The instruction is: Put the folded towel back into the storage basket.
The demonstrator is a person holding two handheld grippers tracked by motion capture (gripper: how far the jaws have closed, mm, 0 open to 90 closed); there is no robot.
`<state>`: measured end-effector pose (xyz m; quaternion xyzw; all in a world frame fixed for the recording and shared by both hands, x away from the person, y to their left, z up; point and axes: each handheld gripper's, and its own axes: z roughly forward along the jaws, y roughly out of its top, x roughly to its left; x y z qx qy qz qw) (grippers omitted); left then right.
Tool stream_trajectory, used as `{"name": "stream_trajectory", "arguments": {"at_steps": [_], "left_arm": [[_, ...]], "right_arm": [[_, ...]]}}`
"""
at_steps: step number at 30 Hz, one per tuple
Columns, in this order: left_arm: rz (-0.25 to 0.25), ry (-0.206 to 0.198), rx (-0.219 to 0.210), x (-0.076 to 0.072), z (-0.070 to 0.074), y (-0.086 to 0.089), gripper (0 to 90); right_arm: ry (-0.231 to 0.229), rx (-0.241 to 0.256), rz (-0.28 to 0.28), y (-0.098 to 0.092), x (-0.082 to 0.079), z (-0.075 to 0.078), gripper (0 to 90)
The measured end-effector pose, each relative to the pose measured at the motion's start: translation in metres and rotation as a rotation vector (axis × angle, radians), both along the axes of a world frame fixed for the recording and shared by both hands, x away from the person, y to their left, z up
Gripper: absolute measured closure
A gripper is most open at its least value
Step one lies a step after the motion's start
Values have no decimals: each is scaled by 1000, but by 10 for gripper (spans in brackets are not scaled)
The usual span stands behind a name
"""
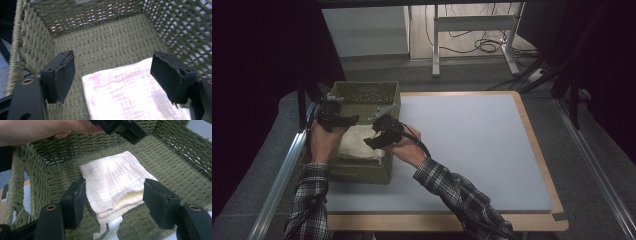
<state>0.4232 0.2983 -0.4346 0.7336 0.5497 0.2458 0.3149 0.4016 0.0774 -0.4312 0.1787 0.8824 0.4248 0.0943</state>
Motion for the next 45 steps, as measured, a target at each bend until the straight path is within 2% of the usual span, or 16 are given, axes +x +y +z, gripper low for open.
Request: {"name": "stream_trajectory", "arguments": {"at_steps": [4, 8, 12, 16, 21, 22, 23, 26, 27, 34, 40, 41, 45], "left_arm": [[-11, -13, -47, -4, 0, -2, 147], [-25, -16, -78, -8, -1, -3, 116], [-38, -26, -107, -11, 1, -6, 105], [-58, -22, -128, -14, 1, -9, 90], [-85, -20, -190, -18, 3, -16, 68], [-85, -20, -190, -18, 3, -16, 66], [-102, -17, -215, -20, 3, -19, 65], [-116, -15, -207, -22, 4, -23, 57], [-126, -14, -192, -24, 5, -27, 54], [-165, -19, -210, -32, 7, -40, 42], [-202, -31, -202, -39, 8, -53, 31], [-216, -38, -196, -42, 9, -59, 28], [-237, -56, -174, -48, 11, -70, 21]], "right_arm": [[6, 4, -7, -9, 0, -1, 295], [25, 15, -10, -19, 0, -2, 272], [27, 39, -3, -29, -1, -2, 244], [25, 42, 3, -36, -2, -1, 219], [20, 67, 1, -51, -5, 3, 189], [22, 70, 0, -54, -6, 3, 185], [22, 68, 2, -56, -6, 3, 179], [20, 67, 5, -61, -7, 3, 170], [17, 66, 3, -66, -7, 3, 162], [15, 66, -7, -88, -9, 1, 126], [17, 78, -27, -106, -9, -2, 106], [16, 79, -34, -114, -9, -3, 99], [17, 83, -48, -127, -10, -3, 92]]}}
